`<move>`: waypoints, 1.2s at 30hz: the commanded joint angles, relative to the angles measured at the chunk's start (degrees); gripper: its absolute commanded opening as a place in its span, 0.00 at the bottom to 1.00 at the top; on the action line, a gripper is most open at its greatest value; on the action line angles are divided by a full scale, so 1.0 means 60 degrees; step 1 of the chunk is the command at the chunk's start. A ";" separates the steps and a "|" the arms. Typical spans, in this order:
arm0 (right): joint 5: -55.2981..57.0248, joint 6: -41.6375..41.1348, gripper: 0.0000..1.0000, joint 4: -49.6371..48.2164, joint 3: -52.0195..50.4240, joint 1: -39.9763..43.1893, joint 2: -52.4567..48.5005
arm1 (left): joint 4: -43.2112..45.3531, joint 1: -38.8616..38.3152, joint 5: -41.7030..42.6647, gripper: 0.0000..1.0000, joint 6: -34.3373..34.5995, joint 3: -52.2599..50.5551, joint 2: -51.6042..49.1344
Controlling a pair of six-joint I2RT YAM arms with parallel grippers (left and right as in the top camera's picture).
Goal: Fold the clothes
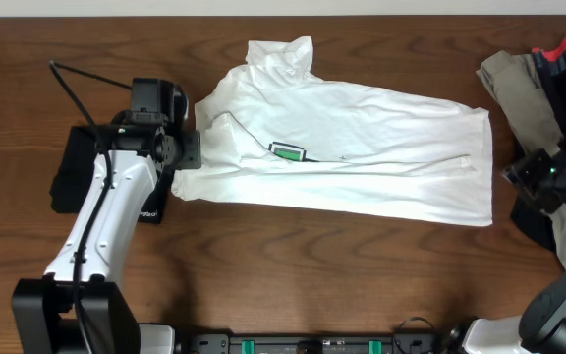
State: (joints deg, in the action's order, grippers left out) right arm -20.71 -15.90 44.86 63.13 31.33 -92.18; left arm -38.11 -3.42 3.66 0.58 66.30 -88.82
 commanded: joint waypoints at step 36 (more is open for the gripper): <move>-0.0506 0.0951 0.45 0.0492 0.0146 -0.1592 0.0131 | 0.2590 -0.1570 0.2324 0.06 0.0390 0.0098 -0.3661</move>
State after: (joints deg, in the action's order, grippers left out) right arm -23.92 -11.07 47.90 63.16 22.26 -92.18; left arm -22.48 -12.45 17.02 3.11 66.30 -109.97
